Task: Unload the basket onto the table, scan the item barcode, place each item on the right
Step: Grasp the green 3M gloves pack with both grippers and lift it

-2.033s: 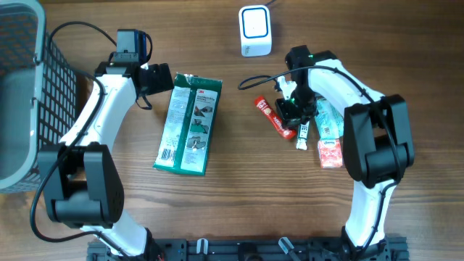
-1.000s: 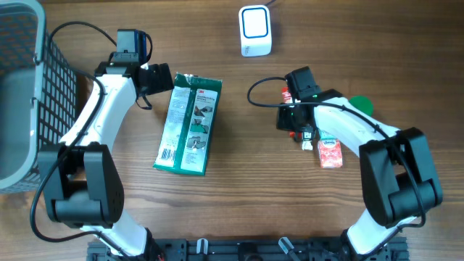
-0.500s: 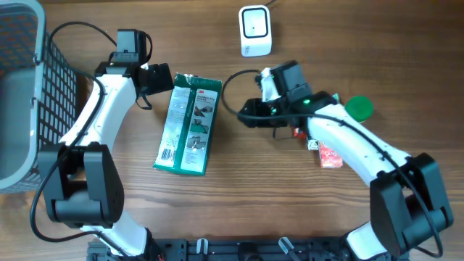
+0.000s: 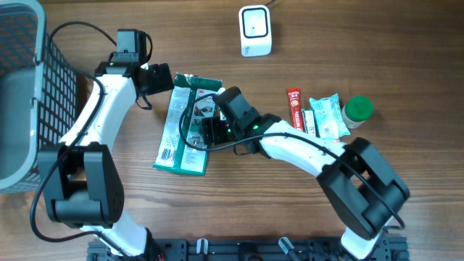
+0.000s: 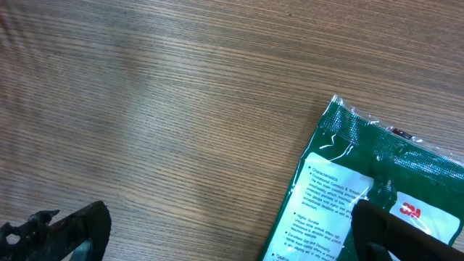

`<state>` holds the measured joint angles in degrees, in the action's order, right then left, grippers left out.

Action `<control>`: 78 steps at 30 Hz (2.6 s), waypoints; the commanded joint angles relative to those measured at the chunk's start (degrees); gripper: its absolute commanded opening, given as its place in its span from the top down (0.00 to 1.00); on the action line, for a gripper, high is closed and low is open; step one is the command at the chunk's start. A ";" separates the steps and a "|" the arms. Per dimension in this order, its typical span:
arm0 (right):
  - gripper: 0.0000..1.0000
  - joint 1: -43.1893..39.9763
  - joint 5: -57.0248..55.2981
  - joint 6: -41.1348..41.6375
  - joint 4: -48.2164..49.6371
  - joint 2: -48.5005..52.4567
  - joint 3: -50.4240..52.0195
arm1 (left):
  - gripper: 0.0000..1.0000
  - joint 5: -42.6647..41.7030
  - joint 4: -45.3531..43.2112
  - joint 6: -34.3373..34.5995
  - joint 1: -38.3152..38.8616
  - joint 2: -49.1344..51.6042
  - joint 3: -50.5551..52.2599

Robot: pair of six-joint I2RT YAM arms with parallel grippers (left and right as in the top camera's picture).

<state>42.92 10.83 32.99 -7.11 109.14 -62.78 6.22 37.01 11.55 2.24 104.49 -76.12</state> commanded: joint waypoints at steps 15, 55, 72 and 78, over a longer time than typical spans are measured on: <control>0.16 -1.07 -2.86 0.66 -0.39 3.17 -0.42 | 0.00 0.92 -8.52 -0.85 -0.17 0.63 0.15; 0.13 -13.97 8.59 1.49 -11.02 3.28 -0.42 | 0.94 -12.59 -7.04 -0.83 3.50 0.85 16.39; 0.18 -9.53 23.61 14.34 3.91 9.60 7.15 | 0.90 -12.83 -8.13 -0.22 11.76 7.28 17.73; 0.32 -6.95 24.17 16.20 13.11 9.64 7.15 | 0.89 -12.83 -8.11 -0.22 11.76 7.28 17.73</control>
<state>34.17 36.01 47.09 5.30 114.43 -58.26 -5.28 27.66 11.03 13.13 107.00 -61.25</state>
